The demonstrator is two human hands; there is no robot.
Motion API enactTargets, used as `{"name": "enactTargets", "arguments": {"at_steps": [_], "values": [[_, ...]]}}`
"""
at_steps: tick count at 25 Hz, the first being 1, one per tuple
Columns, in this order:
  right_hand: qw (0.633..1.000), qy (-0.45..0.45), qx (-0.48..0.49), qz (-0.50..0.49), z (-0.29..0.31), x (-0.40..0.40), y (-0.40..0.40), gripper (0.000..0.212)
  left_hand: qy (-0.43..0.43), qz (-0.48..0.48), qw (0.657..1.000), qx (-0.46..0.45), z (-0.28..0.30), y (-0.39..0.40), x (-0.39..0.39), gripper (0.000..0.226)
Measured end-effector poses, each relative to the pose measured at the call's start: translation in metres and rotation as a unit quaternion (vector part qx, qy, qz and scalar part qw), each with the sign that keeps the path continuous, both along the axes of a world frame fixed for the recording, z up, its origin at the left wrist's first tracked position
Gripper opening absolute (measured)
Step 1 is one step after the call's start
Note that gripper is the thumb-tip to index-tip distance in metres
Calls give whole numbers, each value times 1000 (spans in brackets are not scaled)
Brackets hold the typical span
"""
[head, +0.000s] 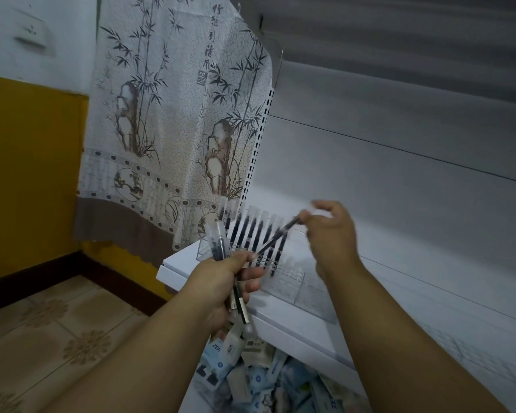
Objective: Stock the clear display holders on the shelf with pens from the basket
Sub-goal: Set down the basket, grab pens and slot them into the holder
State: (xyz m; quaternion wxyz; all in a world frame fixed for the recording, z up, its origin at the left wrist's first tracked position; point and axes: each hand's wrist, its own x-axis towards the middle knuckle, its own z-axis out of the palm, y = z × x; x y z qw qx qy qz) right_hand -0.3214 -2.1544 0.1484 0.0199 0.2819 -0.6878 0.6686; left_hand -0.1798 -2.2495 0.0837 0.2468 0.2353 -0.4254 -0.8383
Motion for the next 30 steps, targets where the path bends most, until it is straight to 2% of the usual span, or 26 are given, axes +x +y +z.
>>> {"name": "enactTargets", "arguments": {"at_steps": [1,3,5,13,20,24,30], "values": [[997,34,-23,-65,1,-11,6,22,-2,9,1000,7,-2,-3,-1,22],[982,129,24,-135,-5,-28,14,21,2,19,1000,23,-6,-8,-3,22],[969,183,89,-137,-15,-31,15,21,11,14,999,30,-8,-7,-6,21],[936,296,162,-101,-15,-23,-2,22,22,10,999,34,-11,-3,-9,21],[929,297,202,-89,-17,-27,2,20,34,-4,998,51,-16,-3,-10,19],[938,260,222,-55,-30,-29,1,21,35,-5,998,59,-16,-3,-11,19],[913,293,276,-67,-19,-22,-8,17,40,0,997,67,-10,1,-8,18]]}}
